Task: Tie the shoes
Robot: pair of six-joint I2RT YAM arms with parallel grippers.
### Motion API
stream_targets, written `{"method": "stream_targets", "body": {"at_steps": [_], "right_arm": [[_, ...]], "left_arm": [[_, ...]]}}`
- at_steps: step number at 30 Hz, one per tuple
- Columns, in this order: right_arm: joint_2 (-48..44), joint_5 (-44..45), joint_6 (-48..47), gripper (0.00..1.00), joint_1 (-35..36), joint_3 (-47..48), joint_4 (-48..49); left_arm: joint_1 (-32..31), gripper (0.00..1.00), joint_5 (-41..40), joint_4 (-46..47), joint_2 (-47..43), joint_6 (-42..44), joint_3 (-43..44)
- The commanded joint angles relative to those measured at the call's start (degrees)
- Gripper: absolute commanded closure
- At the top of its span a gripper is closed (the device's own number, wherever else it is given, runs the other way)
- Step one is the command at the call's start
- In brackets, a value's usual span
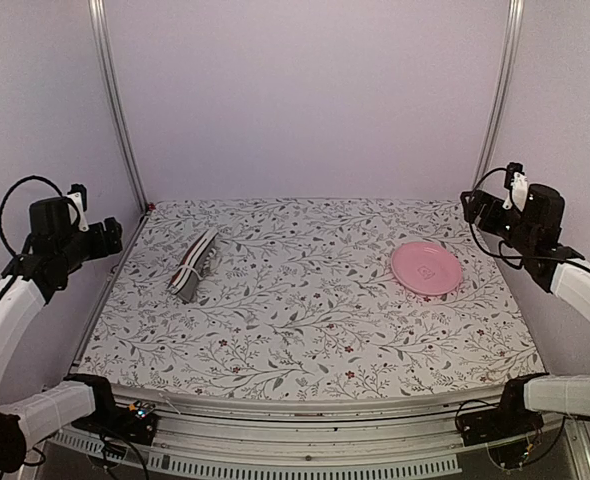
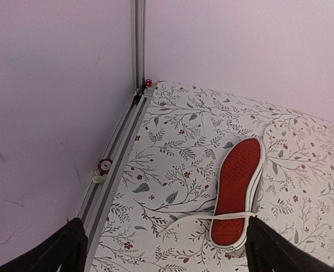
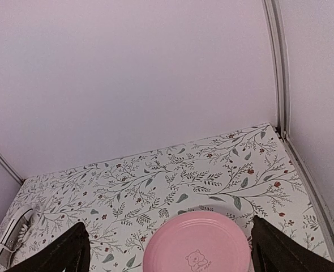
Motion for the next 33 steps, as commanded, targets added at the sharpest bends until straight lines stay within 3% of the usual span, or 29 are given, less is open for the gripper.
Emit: {"method": "stream_targets", "body": {"at_steps": [1, 5, 7, 9, 11, 14, 20, 28, 33], "right_arm": [[-6.55, 2.95, 0.72, 0.01, 0.03, -4.38, -3.17], [-10.47, -2.0, 1.11, 0.01, 0.03, -5.7, -7.25], [-12.26, -4.42, 1.13, 0.01, 0.03, -6.72, -8.43], [-14.42, -7.33, 0.45, 0.01, 0.03, -8.53, -8.48], [-16.57, -8.8, 0.41, 0.01, 0.04, -10.15, -8.67], [-18.96, -10.47, 0.9, 0.01, 0.05, -11.8, -9.61], [-19.26, -14.51, 3.2, 0.01, 0.03, -14.48, -8.6], [-17.49, -20.33, 2.16, 0.01, 0.17, -14.65, -9.3], [-19.68, -19.28, 1.47, 0.01, 0.12, -18.76, -7.02]], "left_arm": [[0.51, 0.03, -0.38, 0.97, 1.03, -0.64, 1.41], [0.43, 0.03, -0.5, 0.53, 3.84, -0.74, 2.05], [0.11, 0.04, 3.44, -0.64, 6.12, 0.2, 3.93], [-2.11, 0.16, 6.73, -0.94, 8.88, 1.94, 6.18], [-6.63, 0.19, 4.07, -1.04, 12.44, 2.99, 8.93], [-12.23, 0.17, 1.62, -1.56, 20.93, 3.33, 14.54], [-16.56, 0.21, 3.99, -3.46, 40.0, 1.96, 27.96], [-19.49, 0.15, 1.65, -12.57, 63.15, 3.05, 45.13], [-21.48, 0.1, -3.5, -14.84, 71.13, 4.49, 48.3]]}}
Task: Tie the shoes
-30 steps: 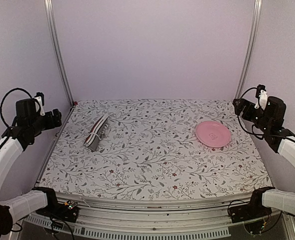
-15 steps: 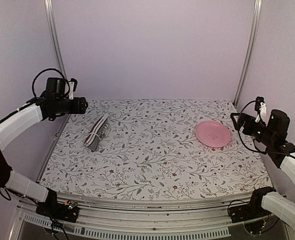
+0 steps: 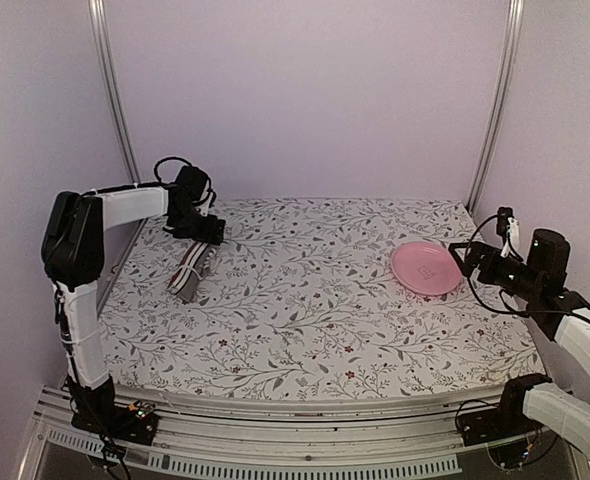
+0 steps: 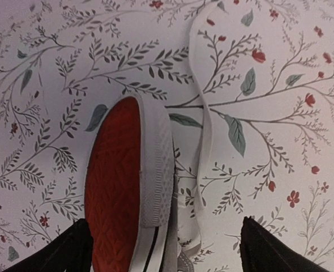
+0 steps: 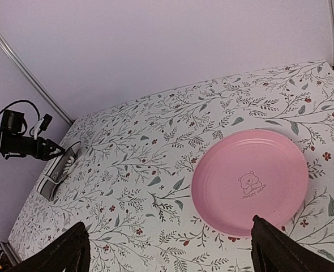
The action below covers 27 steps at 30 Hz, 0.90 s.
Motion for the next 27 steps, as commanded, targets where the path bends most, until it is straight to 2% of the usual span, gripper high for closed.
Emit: {"method": "stream_targets", "body": {"at_steps": [1, 5, 8, 11, 12, 14, 16, 18, 21, 24, 27], "right_arm": [[-2.65, -1.18, -0.63, 0.01, 0.13, -4.91, 3.24], [-3.39, -1.05, 0.57, 0.01, 0.11, -7.36, 5.17], [-3.21, -1.62, 2.28, 0.01, 0.15, -8.44, 6.19], [-3.14, -1.7, 3.24, 0.01, 0.17, -9.25, 7.59], [-3.08, -1.73, 3.35, 0.01, 0.14, -8.99, 7.47], [-2.66, -2.26, 2.61, 0.01, 0.14, -7.79, 6.41], [-2.17, -2.85, 1.06, 0.01, 0.15, -6.42, 5.36], [-1.79, -3.74, 0.0, 0.01, 0.17, -5.49, 5.1], [-1.15, -5.71, -0.23, 0.01, 0.2, -5.43, 6.79], [-0.13, -8.59, 1.41, 0.01, 0.31, -5.73, 9.21], [1.41, -10.34, 2.6, 0.01, 1.44, -5.67, 11.82]], "left_arm": [[-2.0, 0.09, -5.07, -5.05, 4.16, 1.9, 1.93], [-2.09, 0.13, -7.27, -4.99, 6.6, 2.85, 2.22], [-2.23, 0.38, -9.17, -3.91, 6.77, 3.88, 1.81], [-2.6, 0.79, -10.37, -0.58, 4.65, 4.82, 0.02], [-3.39, 0.88, -11.55, 1.5, 3.04, 5.52, -1.18], [-6.03, 0.98, -15.76, 7.12, -4.76, 8.53, -5.25], [-10.22, 1.0, -20.62, 13.63, -12.5, 13.56, -10.04], [-15.94, 1.0, -23.8, 22.34, -20.6, 22.06, -15.76], [-25.17, 1.0, -22.95, 33.88, -30.96, 35.83, -24.16], [-34.36, 1.0, -26.55, 41.99, -36.28, 47.74, -27.48], [-38.86, 1.0, -28.58, 40.8, -36.39, 51.02, -24.63]]}}
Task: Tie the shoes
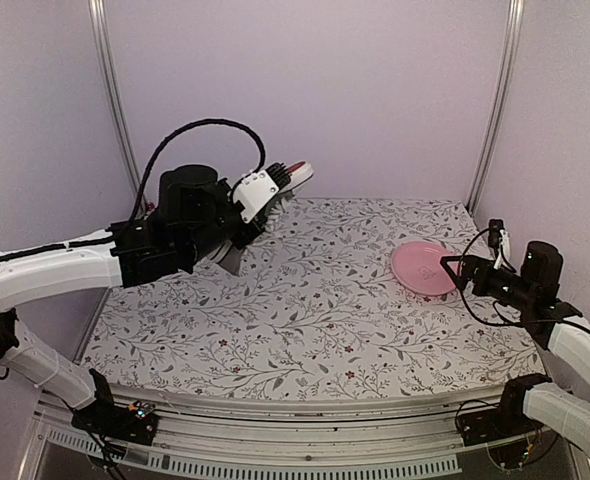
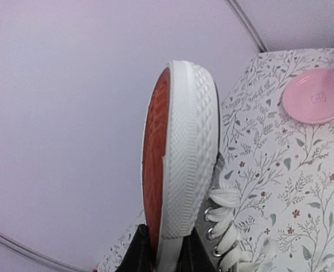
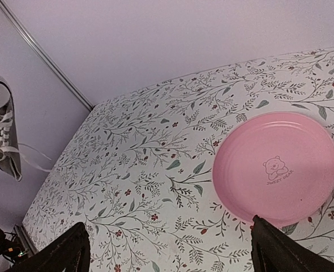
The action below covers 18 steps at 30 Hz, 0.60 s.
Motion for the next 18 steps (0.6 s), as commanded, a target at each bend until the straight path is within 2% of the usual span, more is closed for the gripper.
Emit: {"method": "stream_targets", "body": {"at_steps": [1, 5, 8, 13, 18], "right_arm": [[1.95, -4.09, 1.43, 0.01, 2.18, 1.56, 5.34], [4.75, -9.27, 2.36, 0.01, 6.52, 3.57, 10.32], [6.63, -12.69, 6.21, 0.01, 10.18, 3.8, 17.81], [10.36, -2.81, 13.64, 0.01, 19.58, 6.48, 20.96], [16.33, 8.3, 20.55, 0.02, 31.58, 8.38, 26.72]], "left_arm": [[-3.4, 1.0, -6.03, 7.83, -0.17, 12.97, 2.27], [-6.77, 1.0, -5.43, 6.82, 1.26, 12.55, 3.85], [-6.97, 1.0, -0.78, 1.67, 2.56, 4.6, 6.93], [-7.2, 1.0, 3.96, -1.93, 5.09, -9.4, 11.08], [-7.34, 1.0, 4.82, -2.87, 7.71, -18.61, 12.6]]}}
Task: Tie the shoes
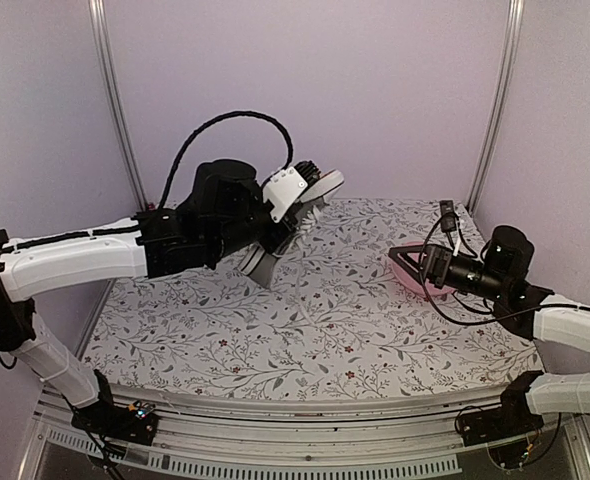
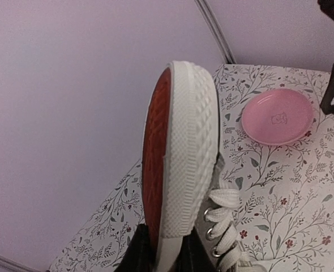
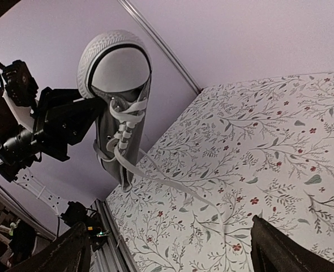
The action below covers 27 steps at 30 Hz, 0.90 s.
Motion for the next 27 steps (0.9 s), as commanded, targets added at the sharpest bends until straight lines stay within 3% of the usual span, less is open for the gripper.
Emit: {"method": "stream_targets", "body": {"at_steps": [1, 5, 14, 19, 23, 27], "right_arm": [[6.07, 11.54, 7.86, 0.03, 9.91, 3.74, 7.92], [15.44, 14.95, 8.7, 0.06, 16.32, 9.68, 10.28], [33.48, 16.4, 6.95, 0.11, 22.11, 22.45, 11.86], [38.71, 18.47, 5.78, 0.2, 24.33, 25.65, 9.9], [41.74, 21.57, 6.0, 0.34, 24.99, 26.93, 6.47], [41.58, 23.18, 6.27, 0.38, 25.06, 25.07, 3.81]], "left_arm": [[-0.99, 1.0, 1.67, 1.71, 1.42, -11.45, 3.18], [-0.99, 1.0, 2.22, 2.49, 2.38, -15.42, 2.84], [-1.05, 1.0, 2.0, 5.57, 2.04, -22.07, -0.7], [-0.99, 1.0, 0.6, 7.0, 1.52, -24.65, -2.21], [-0.8, 1.0, 0.77, 9.21, 0.54, -25.55, -3.55], [0.77, 1.0, -1.92, 9.09, -0.8, -25.83, -4.01]]}}
